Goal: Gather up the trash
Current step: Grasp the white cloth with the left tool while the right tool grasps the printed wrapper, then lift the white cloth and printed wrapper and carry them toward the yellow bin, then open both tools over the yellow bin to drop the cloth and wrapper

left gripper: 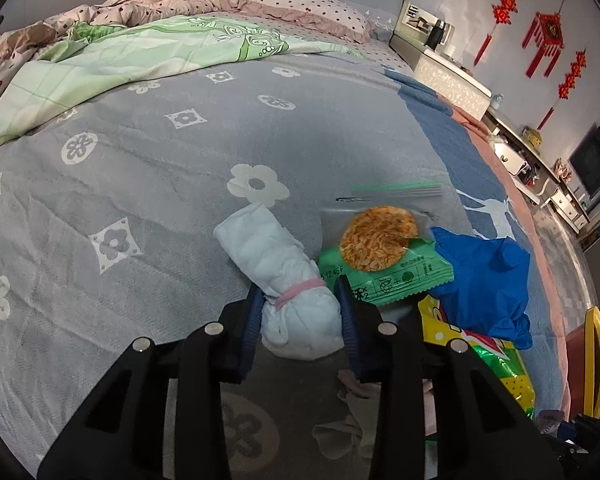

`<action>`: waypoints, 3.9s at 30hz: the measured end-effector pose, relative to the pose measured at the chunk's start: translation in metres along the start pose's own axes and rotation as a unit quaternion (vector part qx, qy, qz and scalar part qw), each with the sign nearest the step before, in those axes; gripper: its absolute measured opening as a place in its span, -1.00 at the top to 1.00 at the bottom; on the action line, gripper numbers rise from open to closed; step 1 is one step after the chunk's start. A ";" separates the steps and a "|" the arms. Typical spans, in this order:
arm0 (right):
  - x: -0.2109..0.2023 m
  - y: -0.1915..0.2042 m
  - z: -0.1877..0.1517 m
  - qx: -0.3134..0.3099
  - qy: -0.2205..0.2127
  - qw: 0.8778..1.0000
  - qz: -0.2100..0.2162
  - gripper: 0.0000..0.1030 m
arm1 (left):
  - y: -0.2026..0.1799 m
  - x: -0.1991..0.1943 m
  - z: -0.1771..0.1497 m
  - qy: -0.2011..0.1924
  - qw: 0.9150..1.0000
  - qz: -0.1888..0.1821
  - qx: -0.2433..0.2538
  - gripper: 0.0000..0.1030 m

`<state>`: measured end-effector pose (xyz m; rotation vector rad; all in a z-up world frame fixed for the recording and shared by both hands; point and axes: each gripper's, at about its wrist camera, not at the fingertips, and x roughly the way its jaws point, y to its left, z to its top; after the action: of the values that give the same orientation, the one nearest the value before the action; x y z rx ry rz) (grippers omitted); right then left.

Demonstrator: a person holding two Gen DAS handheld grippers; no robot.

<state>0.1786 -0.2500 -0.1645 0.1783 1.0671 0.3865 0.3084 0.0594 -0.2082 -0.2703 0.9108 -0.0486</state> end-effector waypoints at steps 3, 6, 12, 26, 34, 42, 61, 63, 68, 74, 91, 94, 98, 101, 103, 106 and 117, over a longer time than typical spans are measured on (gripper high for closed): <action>-0.007 0.001 0.002 -0.002 -0.012 1.000 0.003 0.49 | 0.003 -0.010 0.001 -0.004 1.000 -0.005 0.000 0.34; -0.015 0.005 0.003 -0.007 -0.025 1.000 -0.001 0.49 | 0.006 -0.021 0.002 -0.010 1.000 -0.009 -0.002 0.34; -0.030 0.010 0.007 -0.012 -0.044 0.999 -0.002 0.50 | 0.015 -0.047 0.005 -0.030 1.000 -0.001 -0.004 0.35; -0.082 0.021 0.010 -0.022 -0.105 0.994 -0.003 0.51 | 0.012 -0.117 0.012 -0.079 0.997 0.001 0.004 0.36; -0.133 0.021 0.014 -0.030 -0.167 0.985 -0.017 0.51 | -0.035 -0.163 0.016 -0.114 0.992 -0.025 0.039 0.36; -0.201 0.001 0.018 -0.022 -0.239 0.970 -0.042 0.51 | -0.116 -0.204 0.017 -0.139 0.984 -0.067 0.093 0.36; -0.327 -0.142 -0.008 0.090 -0.332 0.926 -0.156 0.51 | -0.338 -0.221 -0.013 -0.122 0.953 -0.185 0.206 0.36; -0.333 -0.157 -0.015 0.102 -0.335 0.922 -0.168 0.51 | -0.359 -0.218 -0.019 -0.116 0.949 -0.197 0.216 0.36; -0.339 -0.193 -0.028 0.133 -0.336 0.912 -0.193 0.51 | -0.412 -0.206 -0.037 -0.099 0.940 -0.218 0.242 0.36; -0.331 -0.228 -0.037 0.162 -0.326 0.907 -0.212 0.51 | -0.460 -0.179 -0.061 -0.072 0.933 -0.234 0.263 0.36; -0.264 -0.295 -0.050 0.207 -0.249 0.906 -0.272 0.50 | -0.523 -0.087 -0.127 0.016 0.919 -0.243 0.310 0.34; -0.257 -0.301 -0.053 0.214 -0.239 0.904 -0.284 0.49 | -0.529 -0.081 -0.138 0.029 0.916 -0.251 0.313 0.32; -0.255 -0.300 -0.059 0.216 -0.239 0.901 -0.292 0.49 | -0.532 -0.085 -0.148 0.031 0.912 -0.258 0.318 0.20; -0.258 -0.301 -0.063 0.220 -0.239 0.899 -0.294 0.46 | -0.532 -0.088 -0.149 0.028 0.911 -0.262 0.316 -0.06; -0.260 -0.301 -0.066 0.224 -0.241 0.897 -0.296 0.15 | -0.529 -0.088 -0.147 0.026 0.913 -0.260 0.314 -0.21; -0.262 -0.301 -0.069 0.231 -0.242 0.895 -0.296 0.12 | -0.521 -0.088 -0.141 0.028 0.918 -0.255 0.302 -0.38; -0.251 -0.268 -0.068 0.215 -0.236 0.912 -0.260 0.02 | -0.453 -0.094 -0.107 -0.018 0.940 -0.179 0.290 -0.75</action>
<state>0.0721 -0.5981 -0.0790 0.3482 0.6660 -0.3699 0.1994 -0.3859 -0.0836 0.1183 0.7633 -0.6390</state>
